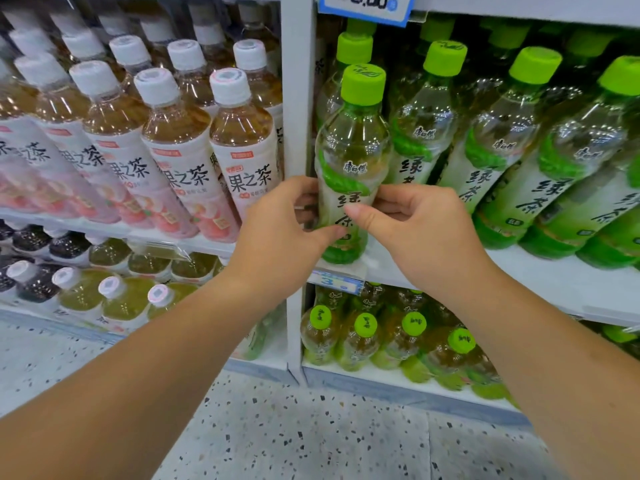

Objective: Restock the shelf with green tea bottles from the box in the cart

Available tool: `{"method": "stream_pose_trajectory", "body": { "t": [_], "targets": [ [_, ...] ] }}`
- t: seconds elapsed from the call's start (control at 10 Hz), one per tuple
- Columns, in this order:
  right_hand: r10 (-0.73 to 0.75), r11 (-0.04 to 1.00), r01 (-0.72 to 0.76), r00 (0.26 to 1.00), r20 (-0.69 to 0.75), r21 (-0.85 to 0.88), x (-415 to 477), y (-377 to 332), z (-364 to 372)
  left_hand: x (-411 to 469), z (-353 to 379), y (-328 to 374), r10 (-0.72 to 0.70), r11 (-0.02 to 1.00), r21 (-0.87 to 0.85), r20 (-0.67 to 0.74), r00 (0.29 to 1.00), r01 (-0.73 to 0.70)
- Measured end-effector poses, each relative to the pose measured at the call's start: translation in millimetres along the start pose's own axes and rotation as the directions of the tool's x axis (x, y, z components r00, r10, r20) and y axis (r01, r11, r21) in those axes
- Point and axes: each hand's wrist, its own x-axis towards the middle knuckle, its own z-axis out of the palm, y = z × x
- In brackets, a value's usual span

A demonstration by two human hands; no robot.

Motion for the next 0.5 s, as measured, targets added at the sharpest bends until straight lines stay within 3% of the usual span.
{"method": "stream_pose_trajectory", "body": {
  "t": [0.3, 0.4, 0.5],
  "targets": [
    [0.128, 0.973, -0.127, 0.992, -0.004, -0.194, -6, -7, -2, -5, -10, -2, -0.045, 0.996, 0.077, 0.014, 0.999, 0.044],
    [0.147, 0.955, -0.156, 0.988, -0.054, -0.253, -12, -15, -11, -12, -11, 6, -0.122, 0.992, 0.037, 0.012, 0.992, 0.122],
    [0.196, 0.957, -0.210, 0.977, -0.084, -0.200, -19, -23, -21, -19, -12, 16, -0.232, 0.973, -0.014, 0.042, 0.972, 0.232]
  ]
}}
